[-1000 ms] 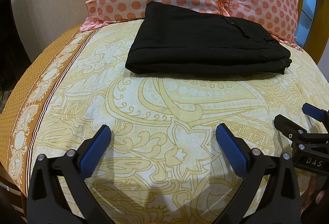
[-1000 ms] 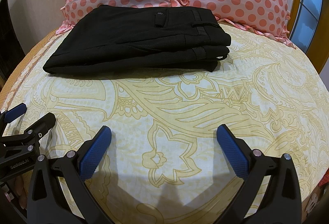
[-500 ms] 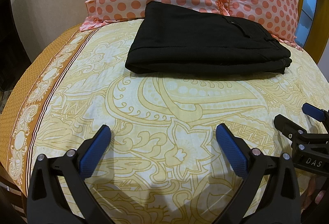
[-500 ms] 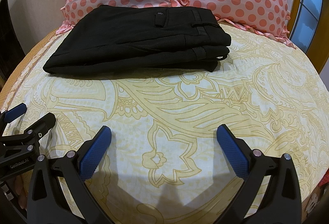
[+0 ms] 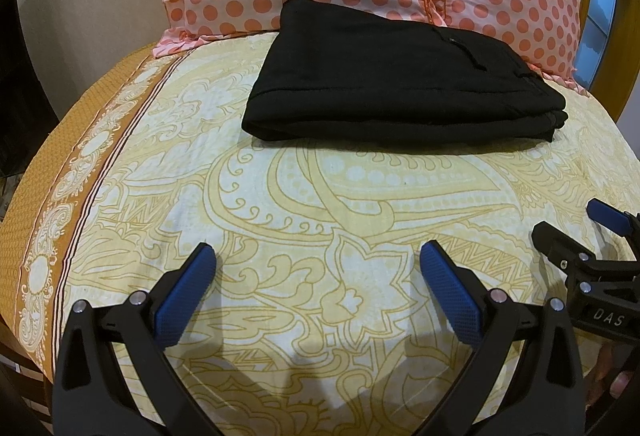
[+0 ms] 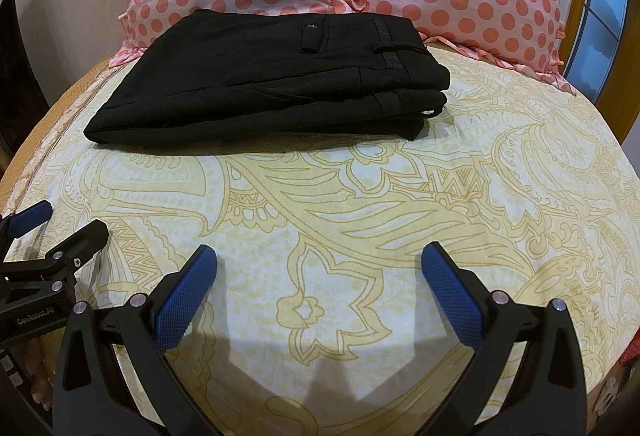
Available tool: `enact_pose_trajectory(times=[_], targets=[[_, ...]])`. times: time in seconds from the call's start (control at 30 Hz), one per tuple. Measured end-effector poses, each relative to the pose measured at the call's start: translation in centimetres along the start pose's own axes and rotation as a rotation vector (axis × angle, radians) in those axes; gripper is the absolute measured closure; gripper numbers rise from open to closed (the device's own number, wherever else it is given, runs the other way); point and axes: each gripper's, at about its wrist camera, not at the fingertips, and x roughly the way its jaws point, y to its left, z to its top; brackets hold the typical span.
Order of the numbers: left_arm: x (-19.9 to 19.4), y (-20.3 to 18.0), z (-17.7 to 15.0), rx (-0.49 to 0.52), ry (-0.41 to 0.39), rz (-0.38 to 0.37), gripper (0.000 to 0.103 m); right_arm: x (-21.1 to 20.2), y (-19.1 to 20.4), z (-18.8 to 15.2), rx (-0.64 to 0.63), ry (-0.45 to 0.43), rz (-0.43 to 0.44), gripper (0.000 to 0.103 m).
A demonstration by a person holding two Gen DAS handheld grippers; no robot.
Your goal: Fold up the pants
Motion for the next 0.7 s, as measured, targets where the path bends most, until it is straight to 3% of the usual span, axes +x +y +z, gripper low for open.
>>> enact_pose_trajectory(times=[0.7], targets=[[0.08, 0.09, 0.07, 0.0, 0.014, -0.002, 0.002, 0.0, -0.01, 0.03, 0.0, 0.0, 0.0, 0.001]])
